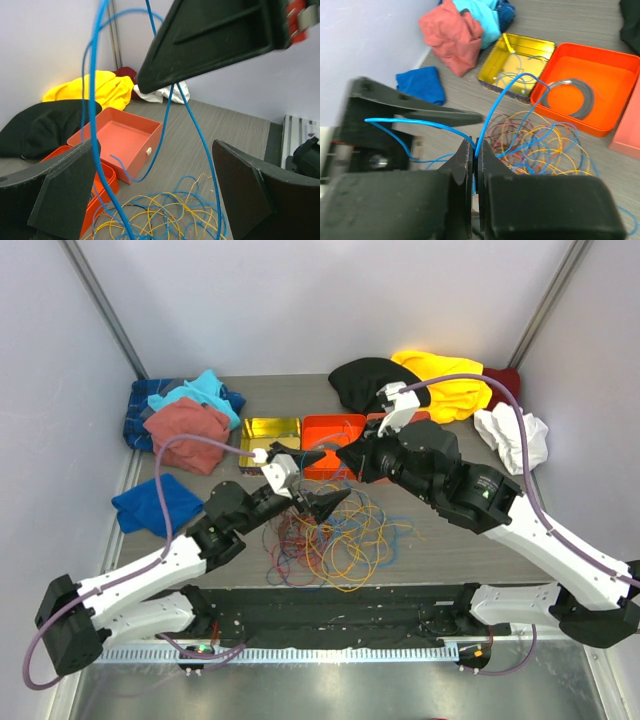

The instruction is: Untangle the cables

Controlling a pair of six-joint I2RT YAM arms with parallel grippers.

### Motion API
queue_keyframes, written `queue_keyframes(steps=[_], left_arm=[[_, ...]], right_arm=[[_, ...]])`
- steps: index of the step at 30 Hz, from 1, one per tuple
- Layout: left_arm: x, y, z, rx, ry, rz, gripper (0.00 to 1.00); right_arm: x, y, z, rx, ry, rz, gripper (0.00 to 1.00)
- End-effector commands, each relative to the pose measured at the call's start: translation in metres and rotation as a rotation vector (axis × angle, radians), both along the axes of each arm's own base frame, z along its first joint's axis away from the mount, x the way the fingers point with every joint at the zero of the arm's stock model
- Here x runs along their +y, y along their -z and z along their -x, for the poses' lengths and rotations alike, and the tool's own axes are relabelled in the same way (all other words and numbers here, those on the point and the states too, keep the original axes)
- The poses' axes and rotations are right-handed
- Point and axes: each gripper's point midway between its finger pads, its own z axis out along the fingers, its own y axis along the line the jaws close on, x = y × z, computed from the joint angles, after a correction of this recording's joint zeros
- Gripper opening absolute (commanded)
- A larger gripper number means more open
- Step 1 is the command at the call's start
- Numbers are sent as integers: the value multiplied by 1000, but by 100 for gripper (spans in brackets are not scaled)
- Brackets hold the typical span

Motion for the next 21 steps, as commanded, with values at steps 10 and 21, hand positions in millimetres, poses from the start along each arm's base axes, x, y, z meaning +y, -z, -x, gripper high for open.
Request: queue_keyframes(steps=[10, 21], left_arm=[[-19, -23, -39, -209, -114, 6, 100], [-22, -28, -66, -266, -210, 24, 98]], right_arm=[[27, -50, 40, 35, -231, -204, 1], [23, -62, 70, 65, -336, -303, 1]])
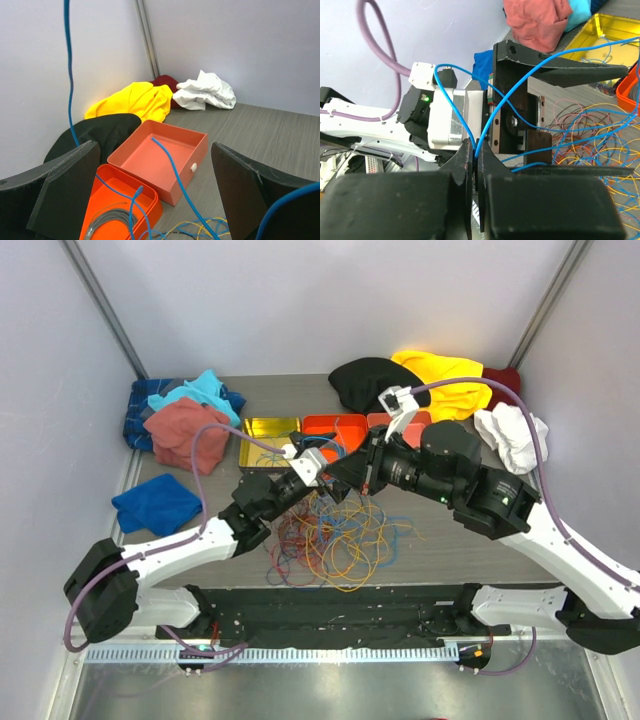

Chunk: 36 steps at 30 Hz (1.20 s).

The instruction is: Untangle the cables

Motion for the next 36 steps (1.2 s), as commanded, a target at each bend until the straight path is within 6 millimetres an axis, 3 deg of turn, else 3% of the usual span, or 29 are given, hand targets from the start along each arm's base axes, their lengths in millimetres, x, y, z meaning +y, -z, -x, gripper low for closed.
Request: queue_keyframes(steps=[1, 2, 4, 5, 6, 7, 11, 13, 15, 16, 17, 20, 24, 30, 36], left_arm=[[7, -43, -10, -102, -53, 106, 92], [6, -41, -10, -98, -45, 96, 71], [7, -40, -9, -82, -45, 92, 44], [10, -42, -6, -79, -45, 88, 18], [12, -41, -5, -74, -47, 80, 3], [16, -42, -6, -59, -63, 85, 0], [31, -53, 5, -36, -69, 98, 0], [36, -49, 6, -2, -83, 76, 0], [44, -51, 5, 31, -114, 72, 0], [47, -50, 3, 50, -132, 68, 0], [53, -50, -1, 83, -171, 75, 0], [64, -45, -9, 165, -231, 47, 0], [67, -40, -18, 319, -239, 24, 0], [90, -29, -60, 586, -317, 19, 0], [120, -9, -104, 784, -415, 98, 0]], right_arm=[[-6, -29, 17, -25, -47, -110, 1], [-10, -28, 17, -29, -38, -112, 1], [-14, -26, 14, -42, -12, -102, 1], [-16, -23, 12, -44, -3, -95, 1], [-18, -24, 13, -51, 2, -96, 1], [-19, -22, 11, -53, 12, -93, 1], [-18, -14, 3, -53, 41, -68, 1], [-14, -10, 1, -48, 38, -56, 2], [-10, -7, -2, -44, 39, -47, 18], [-10, -7, -4, -47, 45, -45, 30], [-10, -6, -4, -44, 48, -42, 49], [-9, 0, -8, -44, 63, -23, 63], [-11, 11, -18, -57, 104, 21, 66], [-8, 22, -34, -65, 154, 88, 70], [-20, 30, -35, -71, 186, 113, 71]])
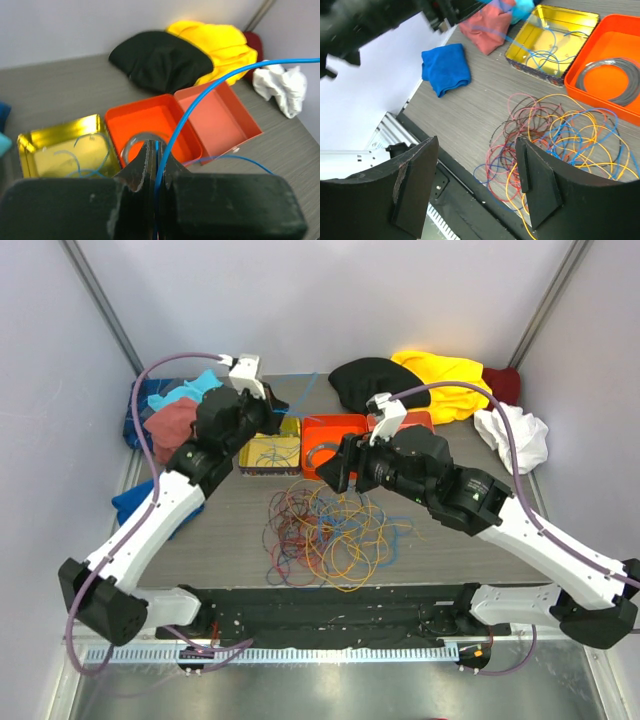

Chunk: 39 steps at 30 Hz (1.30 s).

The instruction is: Untangle the cables

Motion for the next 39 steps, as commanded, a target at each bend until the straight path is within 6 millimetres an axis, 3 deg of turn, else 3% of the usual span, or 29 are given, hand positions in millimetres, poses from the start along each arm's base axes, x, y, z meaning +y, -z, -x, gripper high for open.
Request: queue_keyframes(steps=[1, 7, 14, 24, 32, 37, 39], left_arm=[[12, 23, -15, 205, -40, 67, 0], [13, 46, -58, 325, -83, 92, 0], [12, 82, -95, 389, -129, 57, 0], [42, 150, -133, 489, -253, 12, 0], [67, 219, -133, 664, -352, -131, 0], [72, 233, -124, 739, -364, -186, 0], [74, 233, -121, 756, -369, -200, 4]], right_arm=[[-18, -15, -1, -63, 49, -14, 71], [-34, -13, 7, -88, 55, -15, 70], [-49, 5, 8, -92, 86, 22, 70], [-49, 27, 6, -85, 81, 80, 70], [-48, 36, 1, -90, 90, 118, 70], [-47, 38, 0, -89, 86, 126, 70], [-46, 40, 0, -87, 86, 130, 70]])
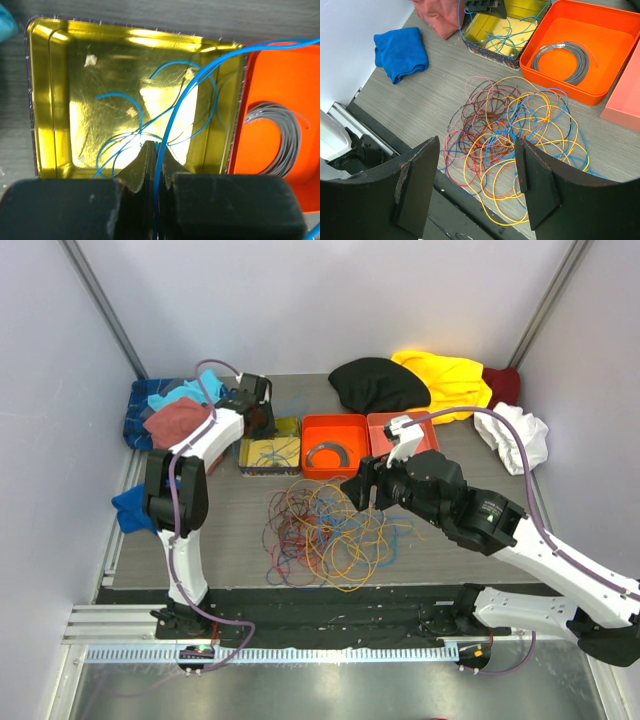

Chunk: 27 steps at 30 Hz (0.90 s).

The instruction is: Untangle the cables

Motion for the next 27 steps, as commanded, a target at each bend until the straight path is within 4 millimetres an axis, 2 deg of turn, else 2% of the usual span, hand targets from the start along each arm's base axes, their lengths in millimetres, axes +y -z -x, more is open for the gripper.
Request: queue_keyframes(steps=[1, 2, 4, 7, 8, 9, 10, 11, 12, 16, 21, 27], left_arm=[[9, -18, 5, 26, -8, -49, 9], [11, -18, 7, 33, -9, -58, 14], [15, -21, 17, 44, -10, -76, 15], [22, -31, 25, 31, -20, -95, 32], [24, -29, 31, 50, -21, -105, 44], [25, -31, 33, 49, -22, -109, 49], [26, -32, 36, 51, -18, -116, 67], [26, -36, 39, 49, -13, -124, 94], [26, -38, 40, 49, -10, -131, 100], [32, -47, 41, 39, -17, -172, 100], [38, -69, 38, -14, -31, -231, 100], [38, -88, 26, -29, 5, -438, 100]], right_arm=[[1, -5, -5, -30, 13, -7, 69], [2, -5, -5, -33, 11, -11, 70], [3, -4, -5, -30, 9, -11, 70], [5, -2, -6, -28, 5, -13, 70], [6, -3, -5, -29, 0, -18, 69], [6, -3, -5, -28, -2, -20, 69], [7, -3, -6, -28, -3, -22, 69], [8, -2, -5, -27, -5, -20, 69], [9, -3, -5, -26, -7, -23, 69], [10, -4, -4, -25, -13, -34, 69], [10, -1, -4, -20, -10, -36, 69], [12, 0, -5, -20, -16, -34, 69]])
